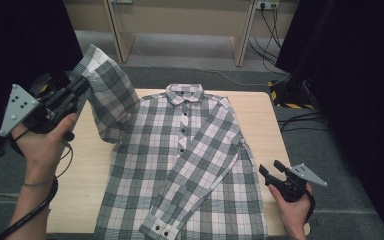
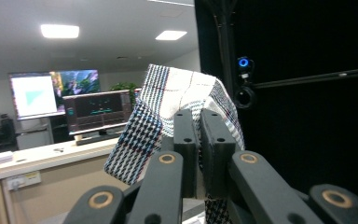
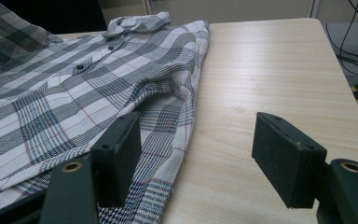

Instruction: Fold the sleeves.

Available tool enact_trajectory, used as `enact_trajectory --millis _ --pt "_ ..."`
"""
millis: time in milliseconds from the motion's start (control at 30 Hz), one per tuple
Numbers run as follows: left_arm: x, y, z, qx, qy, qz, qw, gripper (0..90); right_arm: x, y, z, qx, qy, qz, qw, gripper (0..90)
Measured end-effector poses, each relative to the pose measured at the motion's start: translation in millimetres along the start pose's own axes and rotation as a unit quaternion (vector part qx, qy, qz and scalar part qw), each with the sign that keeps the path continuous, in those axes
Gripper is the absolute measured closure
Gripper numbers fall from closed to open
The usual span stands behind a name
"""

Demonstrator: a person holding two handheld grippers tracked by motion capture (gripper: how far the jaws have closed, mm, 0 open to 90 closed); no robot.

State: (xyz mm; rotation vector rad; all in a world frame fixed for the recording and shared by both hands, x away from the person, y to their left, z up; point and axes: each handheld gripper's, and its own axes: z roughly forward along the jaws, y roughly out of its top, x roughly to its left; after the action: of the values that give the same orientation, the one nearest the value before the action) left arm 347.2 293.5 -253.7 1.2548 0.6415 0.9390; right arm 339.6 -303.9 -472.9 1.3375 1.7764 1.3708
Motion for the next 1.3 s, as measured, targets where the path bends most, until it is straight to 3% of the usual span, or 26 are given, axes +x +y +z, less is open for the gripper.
enact_trajectory --millis 33,767,1300 --pt "-1.5 0.2 1.6 -0.004 -0.006 0.015 0.9999 85.0 0.0 0.0 0.1 0.0 0.0 0.0 1.0 33.6" --pt "-55.1 -22.7 20.7 0.019 -0.071 0.019 0.9971 84.9 -0.2 -0.1 -0.1 0.0 0.001 -0.001 1.0 33.6" --pt "-86.7 -44.5 29.1 0.046 -0.11 0.021 0.9927 84.8 -0.3 -0.1 -0.1 -0.001 0.002 0.0 1.0 33.6"
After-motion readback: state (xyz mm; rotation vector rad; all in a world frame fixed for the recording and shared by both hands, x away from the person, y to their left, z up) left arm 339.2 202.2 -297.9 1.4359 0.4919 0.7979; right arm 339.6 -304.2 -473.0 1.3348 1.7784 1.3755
